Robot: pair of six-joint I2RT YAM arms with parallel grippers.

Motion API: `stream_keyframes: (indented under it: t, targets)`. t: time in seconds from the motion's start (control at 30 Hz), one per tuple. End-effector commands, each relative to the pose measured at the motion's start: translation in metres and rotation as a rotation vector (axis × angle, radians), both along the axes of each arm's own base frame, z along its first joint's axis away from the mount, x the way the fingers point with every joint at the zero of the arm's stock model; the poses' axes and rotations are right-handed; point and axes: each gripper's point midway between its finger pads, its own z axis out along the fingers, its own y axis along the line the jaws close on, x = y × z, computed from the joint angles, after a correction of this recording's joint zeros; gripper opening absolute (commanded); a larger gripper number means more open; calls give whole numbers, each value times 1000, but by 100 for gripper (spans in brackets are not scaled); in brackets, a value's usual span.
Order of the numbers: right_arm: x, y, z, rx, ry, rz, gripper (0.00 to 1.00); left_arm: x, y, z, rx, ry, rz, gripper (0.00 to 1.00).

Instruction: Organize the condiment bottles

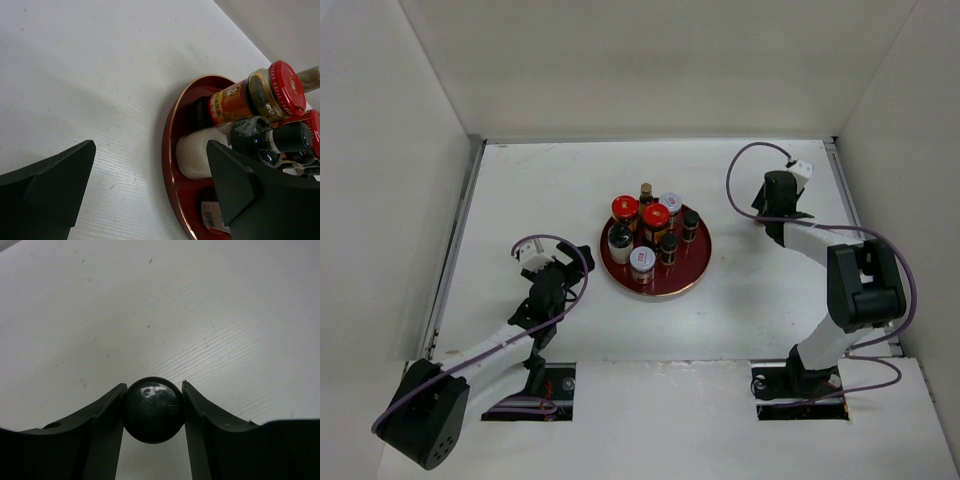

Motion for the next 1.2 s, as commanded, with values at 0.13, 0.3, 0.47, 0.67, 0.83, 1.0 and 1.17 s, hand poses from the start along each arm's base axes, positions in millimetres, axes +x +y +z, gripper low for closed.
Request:
stream_keyframes:
  t: [0.13, 0.3, 0.47, 0.67, 0.83, 1.0, 1.17]
  targets:
    - [-18, 21, 62, 25, -188, -4, 37, 6, -3, 19, -31, -60, 2, 96]
    - [-61, 74, 68, 38, -204, 133, 37, 5, 0, 20, -39, -67, 11, 96]
    - [-101, 116, 72, 53, -208, 271, 38, 5, -1, 20, -40, -69, 11, 96]
    - [-127, 181, 78, 89, -224, 460, 38, 7, 5, 20, -24, -63, 37, 97]
    - [-126, 213, 62, 82, -203, 527, 38, 4, 13, 24, -13, -79, 67, 97]
    - [-122, 227, 42, 81, -182, 551, 40, 3, 18, 23, 14, -74, 88, 97]
    - [-123, 235, 28, 72, -172, 569, 49, 5, 15, 23, 21, -73, 82, 100]
